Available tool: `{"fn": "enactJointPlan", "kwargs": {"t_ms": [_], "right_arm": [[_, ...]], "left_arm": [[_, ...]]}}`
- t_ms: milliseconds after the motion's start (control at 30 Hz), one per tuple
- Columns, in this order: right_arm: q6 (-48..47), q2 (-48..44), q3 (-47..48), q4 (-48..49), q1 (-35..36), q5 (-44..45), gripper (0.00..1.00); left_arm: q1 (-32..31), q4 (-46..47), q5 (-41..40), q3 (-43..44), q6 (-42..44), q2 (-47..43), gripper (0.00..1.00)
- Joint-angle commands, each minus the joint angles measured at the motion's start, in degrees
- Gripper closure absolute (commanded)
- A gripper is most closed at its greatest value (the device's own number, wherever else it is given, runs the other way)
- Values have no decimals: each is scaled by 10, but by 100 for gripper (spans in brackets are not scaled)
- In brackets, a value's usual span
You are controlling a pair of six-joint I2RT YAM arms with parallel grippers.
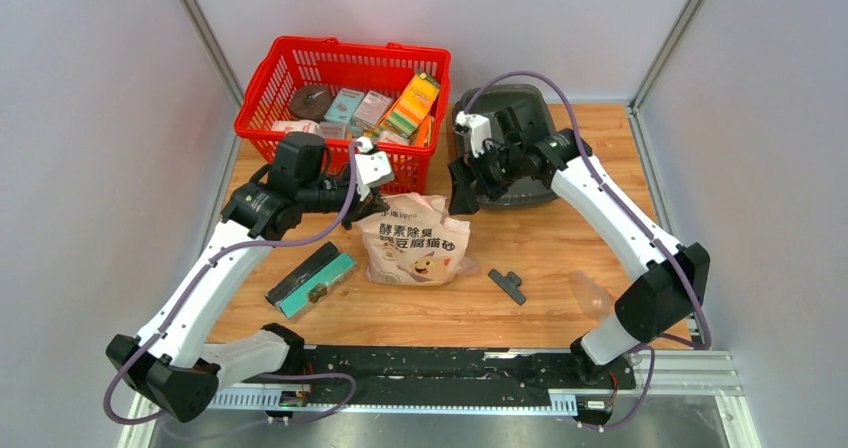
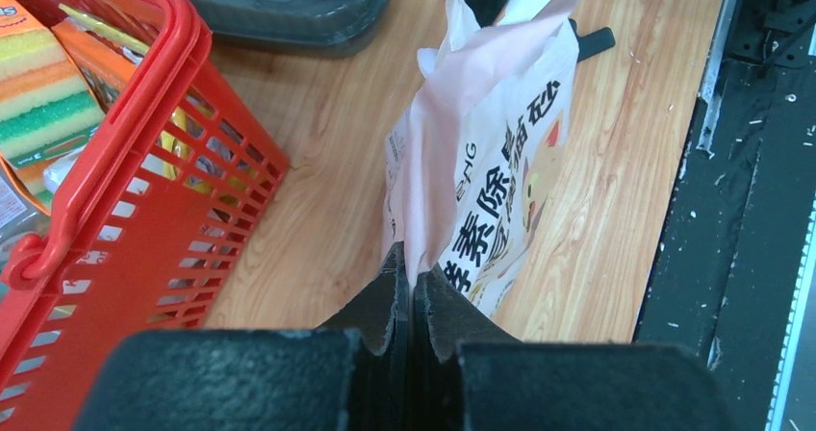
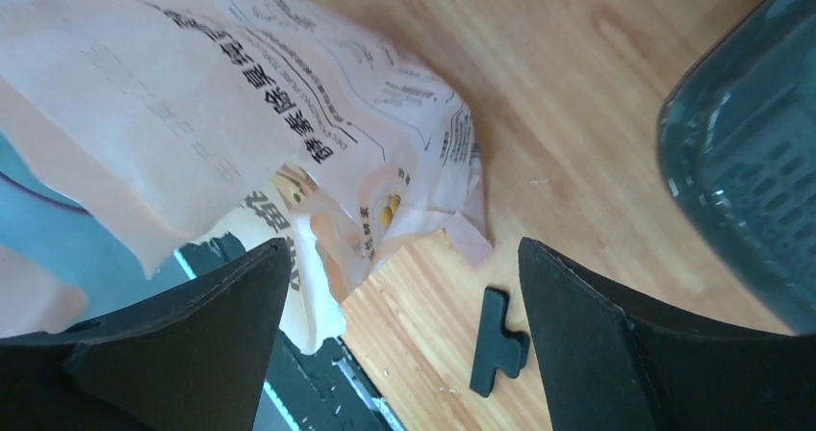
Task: Fill the litter box with clean litter
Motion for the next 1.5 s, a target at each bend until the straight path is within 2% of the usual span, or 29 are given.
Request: {"fn": "enactJointPlan", "kwargs": {"t_ms": [0,300,500,700,900,1100,1233,1367,1467], "right_arm": [[7,-13,-20,3,2,-35,9],[27,-6,-42,18,-3,-89,6],[126,21,-42,53,-1,-59,7],[159,58,-2,44,10,-32,6],[145,63,13,15,55,47,1],[100,38,-28,-21,105,207,0],[74,10,-49,-27,89,326,0],[57,-7,-23,-29,70,370,0],[32,-10,-5,-28,70,366,5]], "left_arm": [[3,47,6,7,-27,-31,100],[3,51,3,5,-40,-34,100],[2,59,3,9,-53,-37,100],[3,65,-5,5,-53,-46,100],[3,86,-30,-2,-84,-64,100],[3,129,-45,-28,-119,-95,100],[3,133,-41,-37,-122,-110,100],[3,136,-38,-55,-119,-123,100],[3,143,-34,-63,-123,-128,100]]}}
